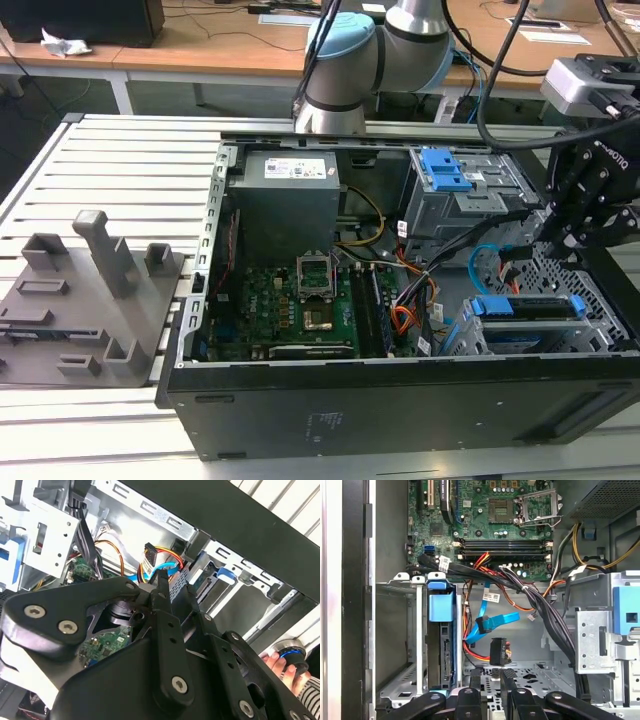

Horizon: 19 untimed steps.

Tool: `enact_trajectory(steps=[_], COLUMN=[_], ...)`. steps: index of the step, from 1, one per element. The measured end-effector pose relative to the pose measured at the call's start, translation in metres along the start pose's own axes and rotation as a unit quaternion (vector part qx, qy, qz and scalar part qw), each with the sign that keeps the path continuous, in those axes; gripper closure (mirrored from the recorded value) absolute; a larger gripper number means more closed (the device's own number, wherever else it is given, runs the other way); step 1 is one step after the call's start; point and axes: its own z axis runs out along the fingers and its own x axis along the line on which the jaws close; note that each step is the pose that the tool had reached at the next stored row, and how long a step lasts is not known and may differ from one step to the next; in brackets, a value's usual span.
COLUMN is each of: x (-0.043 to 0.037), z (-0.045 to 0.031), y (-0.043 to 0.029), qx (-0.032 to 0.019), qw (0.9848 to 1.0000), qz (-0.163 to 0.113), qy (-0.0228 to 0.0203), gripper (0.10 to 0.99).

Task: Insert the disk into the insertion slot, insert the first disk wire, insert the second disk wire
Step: 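Insert the first disk wire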

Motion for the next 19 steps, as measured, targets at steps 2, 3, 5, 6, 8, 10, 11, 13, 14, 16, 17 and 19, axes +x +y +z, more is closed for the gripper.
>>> enact_trajectory(steps=[2,3,5,6,8,10,11,13,14,16,17,19], x=[-0.0008,-0.0009,-0.0010,-0.0010,-0.0010,-0.0010,-0.0010,-0.0010,-0.0010,-0.0010,-0.0010,-0.0010], z=[0.0002,0.0007,0.0027,0.0032,0.0047,0.0060,0.0063,0.0076,0.0084,0.0096,0.0104,0.0116], y=[0.0000,0.0000,-0.0001,-0.0001,-0.0002,-0.0002,-0.0002,-0.0003,-0.0003,-0.0004,-0.0004,-0.0005], qx=[0.0000,0.0000,0.0000,0.0000,0.0000,0.0000,0.0000,0.0000,0.0000,0.0000,0.0000,0.0000], qw=[1.0000,1.0000,1.0000,1.0000,1.0000,1.0000,1.0000,1.0000,1.0000,1.0000,1.0000,1.0000], qz=[0.000,0.000,0.000,0.000,0.000,0.000,0.000,0.000,0.000,0.000,0.000,0.000], qy=[0.0000,-0.0001,-0.0001,0.0000,-0.0001,0.0000,0.0000,-0.0001,-0.0001,-0.0001,-0.0001,-0.0001], gripper=[0.784,0.784,0.784,0.784,0.784,0.784,0.784,0.784,0.784,0.784,0.784,0.784])
